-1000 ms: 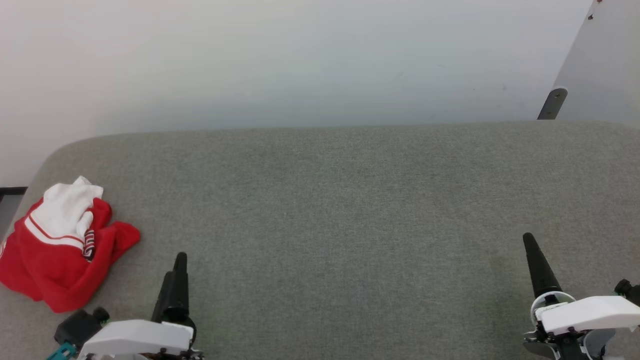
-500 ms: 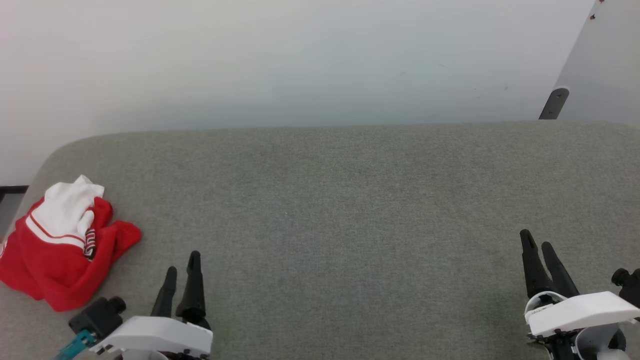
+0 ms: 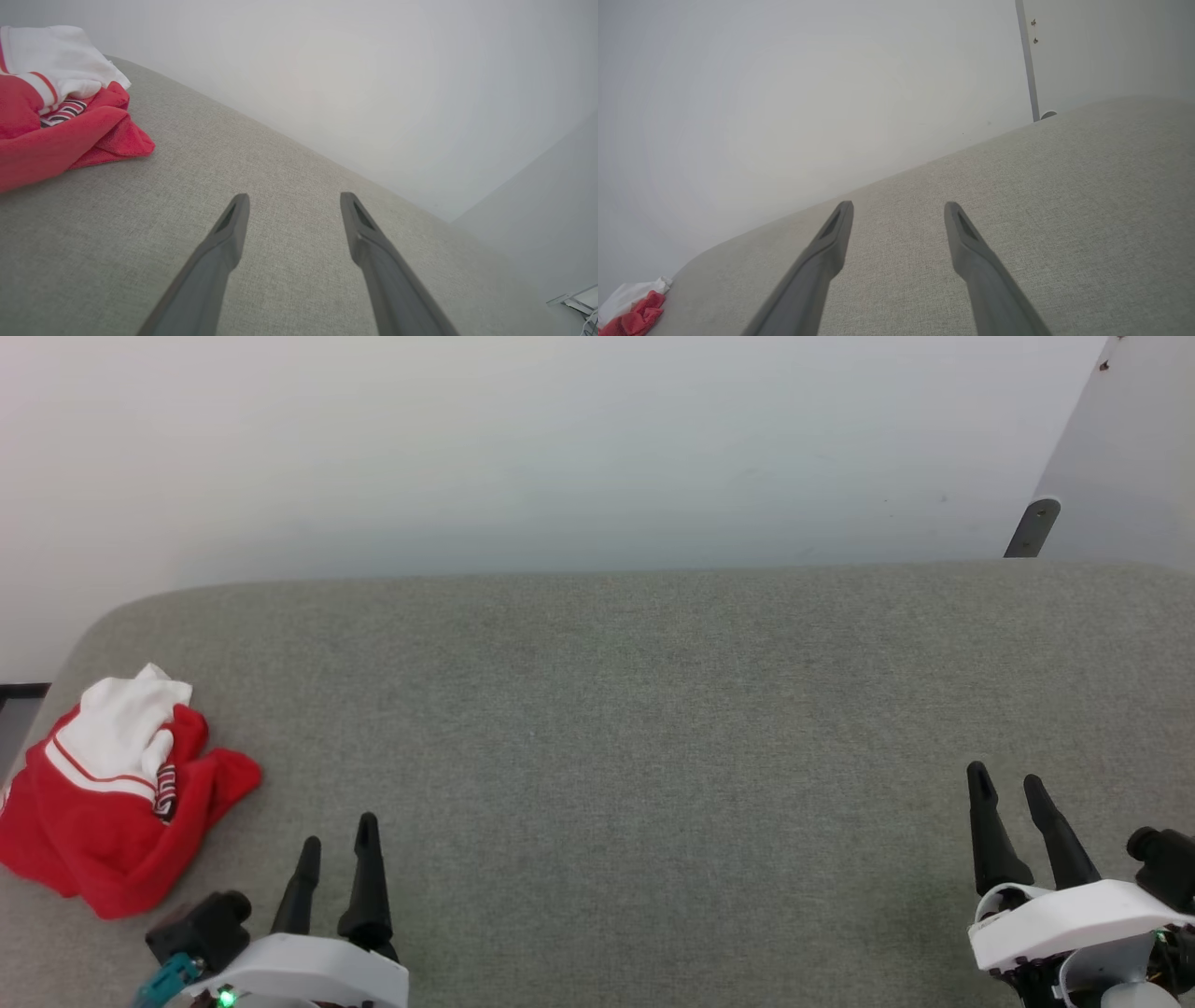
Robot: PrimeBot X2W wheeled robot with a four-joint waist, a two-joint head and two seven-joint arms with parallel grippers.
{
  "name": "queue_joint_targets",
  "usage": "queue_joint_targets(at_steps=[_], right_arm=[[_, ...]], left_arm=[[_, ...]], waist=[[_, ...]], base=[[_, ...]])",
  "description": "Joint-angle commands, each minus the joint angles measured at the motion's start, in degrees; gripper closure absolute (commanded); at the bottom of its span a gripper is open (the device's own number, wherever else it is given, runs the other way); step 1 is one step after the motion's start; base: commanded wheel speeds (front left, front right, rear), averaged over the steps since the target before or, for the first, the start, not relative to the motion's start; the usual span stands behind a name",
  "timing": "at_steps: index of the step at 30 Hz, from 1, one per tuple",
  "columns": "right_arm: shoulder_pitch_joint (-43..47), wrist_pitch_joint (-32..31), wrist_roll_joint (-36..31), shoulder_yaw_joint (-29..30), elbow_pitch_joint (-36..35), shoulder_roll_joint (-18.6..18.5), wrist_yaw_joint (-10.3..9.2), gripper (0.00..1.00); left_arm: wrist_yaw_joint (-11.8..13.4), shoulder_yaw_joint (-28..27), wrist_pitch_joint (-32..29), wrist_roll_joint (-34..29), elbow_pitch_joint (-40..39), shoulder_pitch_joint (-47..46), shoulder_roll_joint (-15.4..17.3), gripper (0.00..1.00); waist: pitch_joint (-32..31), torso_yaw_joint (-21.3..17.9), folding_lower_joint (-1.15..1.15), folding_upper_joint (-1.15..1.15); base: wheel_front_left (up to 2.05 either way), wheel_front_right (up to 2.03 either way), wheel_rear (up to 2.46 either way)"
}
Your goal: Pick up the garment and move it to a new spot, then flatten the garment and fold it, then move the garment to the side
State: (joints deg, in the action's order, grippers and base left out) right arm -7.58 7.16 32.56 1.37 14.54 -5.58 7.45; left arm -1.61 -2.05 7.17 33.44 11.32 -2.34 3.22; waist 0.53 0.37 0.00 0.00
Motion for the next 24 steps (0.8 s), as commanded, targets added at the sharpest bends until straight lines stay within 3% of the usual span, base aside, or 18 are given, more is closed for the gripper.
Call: queue_joint_targets(at_steps=[1, 24], right_arm=[[-0.8, 0.6, -2.7, -0.2, -0.2, -0.5, 0.03, 0.0], [-1.5, 3.9, -21.7, 1.2, 2.1, 0.4, 0.04, 0.0]], left_arm=[[0.3, 0.1, 0.6, -1.9, -0.8, -0.3, 0.3, 0.0], [2.6, 2.7, 3.9, -16.1, 0.3, -0.1, 1.7, 0.0]], waist=[[0.0, 0.0, 0.0, 0.0], [0.3, 0.3, 0.0, 0.0]], base=[[0.0, 0.0, 0.0], [0.0, 0.0, 0.0]])
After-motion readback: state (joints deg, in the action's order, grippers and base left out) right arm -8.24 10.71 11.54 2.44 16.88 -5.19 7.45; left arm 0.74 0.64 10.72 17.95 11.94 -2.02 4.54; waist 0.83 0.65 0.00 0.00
